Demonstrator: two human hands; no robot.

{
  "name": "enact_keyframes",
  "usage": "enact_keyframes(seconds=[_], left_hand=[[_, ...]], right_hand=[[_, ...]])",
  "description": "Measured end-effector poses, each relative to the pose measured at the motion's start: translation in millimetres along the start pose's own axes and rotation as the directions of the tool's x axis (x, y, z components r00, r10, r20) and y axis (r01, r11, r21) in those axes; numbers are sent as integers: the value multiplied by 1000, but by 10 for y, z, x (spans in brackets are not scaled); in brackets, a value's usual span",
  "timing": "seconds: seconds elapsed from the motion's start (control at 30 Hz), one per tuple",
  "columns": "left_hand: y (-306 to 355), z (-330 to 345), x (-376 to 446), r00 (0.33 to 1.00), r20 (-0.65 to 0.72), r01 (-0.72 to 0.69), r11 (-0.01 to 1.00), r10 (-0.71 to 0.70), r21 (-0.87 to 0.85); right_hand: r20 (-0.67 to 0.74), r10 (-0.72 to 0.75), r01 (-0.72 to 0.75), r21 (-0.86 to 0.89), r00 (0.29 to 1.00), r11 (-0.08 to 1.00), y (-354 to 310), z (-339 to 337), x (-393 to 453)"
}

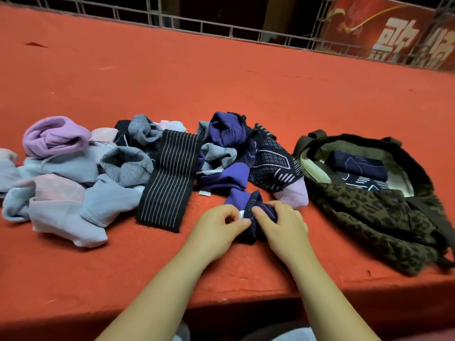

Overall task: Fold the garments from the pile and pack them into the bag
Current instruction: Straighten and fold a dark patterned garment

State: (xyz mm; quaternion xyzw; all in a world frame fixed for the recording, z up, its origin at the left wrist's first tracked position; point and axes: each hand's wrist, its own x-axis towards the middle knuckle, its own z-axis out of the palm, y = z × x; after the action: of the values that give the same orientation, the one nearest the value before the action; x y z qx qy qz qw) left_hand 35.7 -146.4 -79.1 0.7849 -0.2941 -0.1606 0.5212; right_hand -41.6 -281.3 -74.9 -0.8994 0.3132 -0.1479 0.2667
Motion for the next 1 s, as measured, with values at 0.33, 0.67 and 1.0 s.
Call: enact_keyframes(seconds=[0.33, 0.67, 1.0], left_hand=[[125, -91, -251, 988, 135, 130, 901, -81, -413], [-54, -513, -396, 940, 199, 270, 250, -275, -930], [-109, -943, -289, 955, -43, 59, 326, -295, -943]], right_hand=[[18, -146, 85, 740, 989, 667, -143, -16, -282], [45, -215, 100, 779, 976, 618, -153, 24, -329], [-11, -150, 125, 606, 989, 786, -79, 3, 150]])
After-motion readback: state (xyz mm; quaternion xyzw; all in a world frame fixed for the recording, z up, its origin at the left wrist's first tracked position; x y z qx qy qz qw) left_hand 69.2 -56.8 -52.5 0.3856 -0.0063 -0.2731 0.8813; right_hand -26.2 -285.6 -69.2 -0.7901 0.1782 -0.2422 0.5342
